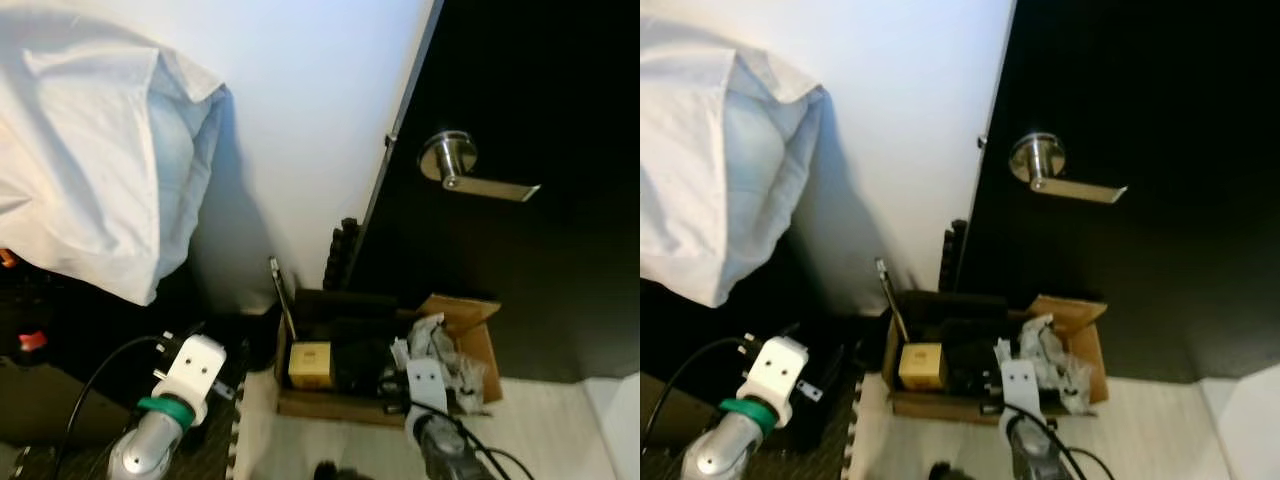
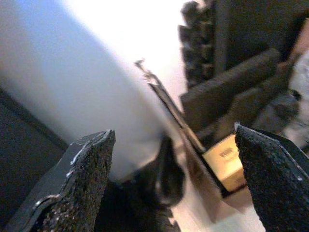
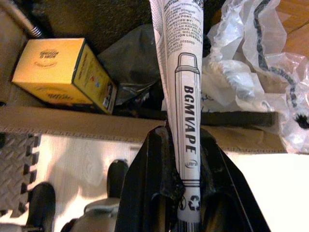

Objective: Clean up the room

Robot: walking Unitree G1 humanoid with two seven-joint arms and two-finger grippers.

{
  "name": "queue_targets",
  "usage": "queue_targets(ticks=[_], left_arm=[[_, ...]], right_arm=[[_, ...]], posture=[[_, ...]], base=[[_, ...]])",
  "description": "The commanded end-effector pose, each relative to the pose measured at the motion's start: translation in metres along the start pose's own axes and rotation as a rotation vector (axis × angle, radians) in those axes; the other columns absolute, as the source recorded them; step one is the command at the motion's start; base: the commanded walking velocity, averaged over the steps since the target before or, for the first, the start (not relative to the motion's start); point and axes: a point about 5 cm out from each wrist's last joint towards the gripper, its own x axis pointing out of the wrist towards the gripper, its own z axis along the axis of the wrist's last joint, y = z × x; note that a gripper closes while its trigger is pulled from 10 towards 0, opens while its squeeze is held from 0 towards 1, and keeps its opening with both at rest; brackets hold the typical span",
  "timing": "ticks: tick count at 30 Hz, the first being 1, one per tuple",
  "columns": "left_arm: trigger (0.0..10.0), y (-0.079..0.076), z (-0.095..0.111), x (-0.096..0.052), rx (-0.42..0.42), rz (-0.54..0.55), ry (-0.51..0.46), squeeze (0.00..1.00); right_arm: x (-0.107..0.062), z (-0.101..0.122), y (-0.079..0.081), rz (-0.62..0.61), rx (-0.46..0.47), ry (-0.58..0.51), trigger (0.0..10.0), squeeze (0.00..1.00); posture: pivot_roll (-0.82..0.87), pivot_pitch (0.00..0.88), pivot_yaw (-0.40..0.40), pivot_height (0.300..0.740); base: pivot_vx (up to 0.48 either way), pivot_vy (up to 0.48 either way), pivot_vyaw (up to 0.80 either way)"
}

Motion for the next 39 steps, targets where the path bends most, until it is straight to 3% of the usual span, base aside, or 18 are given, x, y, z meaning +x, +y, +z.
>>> queue_targets(ticks=[1, 6, 8, 15, 16, 19, 20, 24, 25, 28, 29, 39], left_arm=[[10.0, -0.007, -0.003, -0.008, 0.001, -0.050, 0.034, 0.00], [10.0, -0.008, 0.002, -0.011, 0.000, -0.060, 0.029, 0.00], [10.0, -0.007, 0.005, -0.014, 0.004, -0.071, 0.032, 0.00], [10.0, -0.005, 0.009, -0.011, 0.008, -0.078, 0.033, 0.00], [10.0, -0.005, 0.010, -0.010, 0.009, -0.079, 0.033, 0.00], [10.0, -0.005, 0.011, -0.009, 0.009, -0.080, 0.033, 0.00], [10.0, -0.005, 0.011, -0.008, 0.010, -0.079, 0.032, 0.00], [10.0, -0.005, 0.012, -0.006, 0.005, -0.072, 0.027, 0.00], [10.0, -0.005, 0.013, -0.006, -0.003, -0.071, 0.023, 0.00], [10.0, -0.005, 0.013, -0.005, -0.008, -0.071, 0.020, 0.00], [10.0, -0.005, 0.015, -0.005, -0.015, -0.081, 0.011, 0.00], [10.0, -0.005, 0.014, 0.004, -0.016, -0.105, -0.011, 0.00]], right_arm=[[0.000, -0.001, -0.006, -0.025, 0.019, -0.002, 10.0, 0.00], [0.002, 0.008, -0.008, -0.033, 0.004, -0.035, 10.0, 0.00], [0.006, 0.026, -0.018, -0.069, 0.006, -0.092, 10.0, 0.00], [0.009, 0.046, -0.033, -0.099, 0.028, -0.139, 10.0, 0.00], [0.009, 0.048, -0.035, -0.096, 0.022, -0.141, 10.0, 0.41], [0.009, 0.048, -0.035, -0.095, 0.016, -0.142, 10.0, 0.41], [0.009, 0.045, -0.034, -0.092, 0.017, -0.139, 10.0, 1.00], [0.008, 0.041, -0.031, -0.086, -0.004, -0.133, 10.0, 1.00], [0.008, 0.040, -0.030, -0.082, -0.016, -0.127, 10.0, 0.08], [0.008, 0.039, -0.029, -0.079, -0.024, -0.123, 10.0, 0.08], [0.008, 0.039, -0.028, -0.074, -0.031, -0.120, 10.0, 0.00], [0.007, 0.036, -0.034, -0.097, -0.069, -0.117, 10.0, 0.00]], posture=[[0.10, 0.333, 0.057, 0.740], [0.11, 0.338, 0.066, 0.740], [0.11, 0.339, 0.073, 0.740], [0.11, 0.334, 0.070, 0.740], [0.11, 0.326, 0.067, 0.740], [0.11, 0.322, 0.065, 0.740], [0.10, 0.311, 0.059, 0.740], [0.10, 0.284, 0.049, 0.740], [0.10, 0.279, 0.046, 0.740], [0.10, 0.279, 0.046, 0.740], [0.09, 0.253, 0.040, 0.740], [0.07, 0.080, -0.009, 0.740]], base=[[0.000, 0.000, 0.00], [0.000, 0.000, 0.00], [0.000, 0.000, 0.00], [0.000, 0.000, 0.00], [0.000, 0.000, 0.00], [0.000, 0.000, 0.00], [0.000, 0.000, 0.00], [0.000, 0.000, 0.00], [0.000, 0.000, 0.00], [0.000, 0.000, 0.00], [0.000, 0.000, 0.00], [0.000, 0.000, 0.00]])
